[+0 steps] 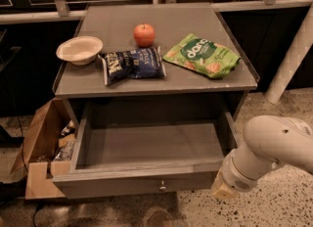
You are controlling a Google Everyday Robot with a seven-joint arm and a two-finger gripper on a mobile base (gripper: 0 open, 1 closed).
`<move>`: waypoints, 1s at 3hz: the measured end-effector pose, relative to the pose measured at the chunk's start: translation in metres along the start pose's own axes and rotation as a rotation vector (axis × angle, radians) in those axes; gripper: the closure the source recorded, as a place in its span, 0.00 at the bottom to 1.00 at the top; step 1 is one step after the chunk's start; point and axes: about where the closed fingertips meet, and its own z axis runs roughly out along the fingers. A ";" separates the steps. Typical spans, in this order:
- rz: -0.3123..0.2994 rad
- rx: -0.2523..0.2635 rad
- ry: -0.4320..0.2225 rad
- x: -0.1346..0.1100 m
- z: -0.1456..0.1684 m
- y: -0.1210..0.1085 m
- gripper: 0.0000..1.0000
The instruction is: Close top drawer
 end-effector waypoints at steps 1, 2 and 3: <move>-0.013 0.023 0.008 -0.006 0.003 -0.010 1.00; -0.036 0.072 0.026 -0.022 0.009 -0.036 1.00; -0.036 0.072 0.026 -0.022 0.009 -0.036 1.00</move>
Offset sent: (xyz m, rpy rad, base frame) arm 0.1049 0.0239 -0.0171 -0.1179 -0.1559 0.0428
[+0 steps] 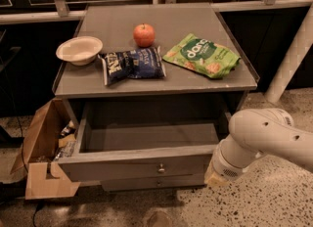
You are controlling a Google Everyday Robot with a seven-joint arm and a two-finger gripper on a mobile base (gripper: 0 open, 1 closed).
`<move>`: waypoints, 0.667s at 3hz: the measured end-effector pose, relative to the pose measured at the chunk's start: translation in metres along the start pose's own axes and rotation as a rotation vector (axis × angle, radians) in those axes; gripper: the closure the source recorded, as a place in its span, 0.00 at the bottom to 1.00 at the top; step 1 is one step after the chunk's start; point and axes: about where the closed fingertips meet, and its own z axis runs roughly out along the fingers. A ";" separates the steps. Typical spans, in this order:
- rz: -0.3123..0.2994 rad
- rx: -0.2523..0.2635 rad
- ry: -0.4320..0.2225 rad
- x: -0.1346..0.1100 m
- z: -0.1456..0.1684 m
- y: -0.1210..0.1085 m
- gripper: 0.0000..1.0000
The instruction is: Close top drawer
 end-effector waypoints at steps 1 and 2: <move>0.017 0.004 0.004 -0.002 0.005 -0.006 1.00; 0.028 0.031 0.004 -0.009 0.005 -0.023 1.00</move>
Offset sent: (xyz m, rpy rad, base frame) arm 0.1009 0.0085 0.0080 -0.0328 -0.1074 -0.0825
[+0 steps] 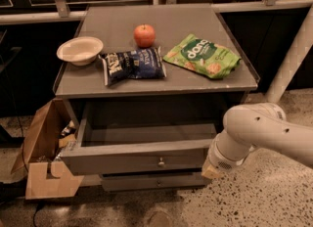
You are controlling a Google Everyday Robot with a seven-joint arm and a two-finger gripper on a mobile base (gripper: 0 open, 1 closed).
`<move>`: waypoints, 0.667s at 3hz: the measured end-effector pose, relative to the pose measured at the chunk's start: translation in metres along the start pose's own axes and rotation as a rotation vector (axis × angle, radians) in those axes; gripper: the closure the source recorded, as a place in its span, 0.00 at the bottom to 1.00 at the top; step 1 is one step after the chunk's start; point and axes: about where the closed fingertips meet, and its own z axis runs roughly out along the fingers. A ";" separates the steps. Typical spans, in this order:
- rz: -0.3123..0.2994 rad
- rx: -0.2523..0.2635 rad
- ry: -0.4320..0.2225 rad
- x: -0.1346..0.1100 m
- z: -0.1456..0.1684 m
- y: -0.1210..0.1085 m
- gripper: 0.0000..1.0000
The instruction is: Close top drawer
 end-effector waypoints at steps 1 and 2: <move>0.012 0.035 -0.007 -0.016 0.001 -0.029 1.00; 0.029 0.050 -0.007 -0.027 0.010 -0.057 1.00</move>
Offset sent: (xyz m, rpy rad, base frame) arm 0.1228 0.0111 -0.0075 0.0137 -0.0568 -0.0761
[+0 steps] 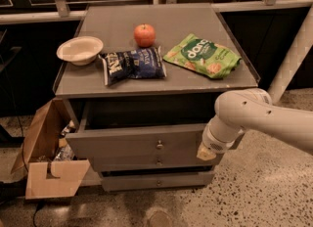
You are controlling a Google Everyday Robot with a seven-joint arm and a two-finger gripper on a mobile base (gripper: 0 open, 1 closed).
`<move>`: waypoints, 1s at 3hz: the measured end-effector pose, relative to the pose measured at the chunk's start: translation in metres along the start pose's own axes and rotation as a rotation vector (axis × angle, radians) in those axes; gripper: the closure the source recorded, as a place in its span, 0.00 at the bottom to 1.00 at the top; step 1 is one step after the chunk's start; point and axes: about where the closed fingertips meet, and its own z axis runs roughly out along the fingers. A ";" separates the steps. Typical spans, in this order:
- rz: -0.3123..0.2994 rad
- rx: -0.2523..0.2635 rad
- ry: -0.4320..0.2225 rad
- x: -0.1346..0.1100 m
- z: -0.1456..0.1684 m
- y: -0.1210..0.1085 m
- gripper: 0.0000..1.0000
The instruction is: Close top drawer
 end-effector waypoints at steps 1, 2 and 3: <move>0.000 0.000 0.000 0.000 0.000 0.000 1.00; 0.027 0.027 -0.004 -0.009 0.005 -0.019 1.00; 0.030 0.031 -0.004 -0.010 0.006 -0.023 1.00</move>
Offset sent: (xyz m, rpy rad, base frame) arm 0.0693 0.0017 -0.0039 -0.0078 -0.0651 -0.0982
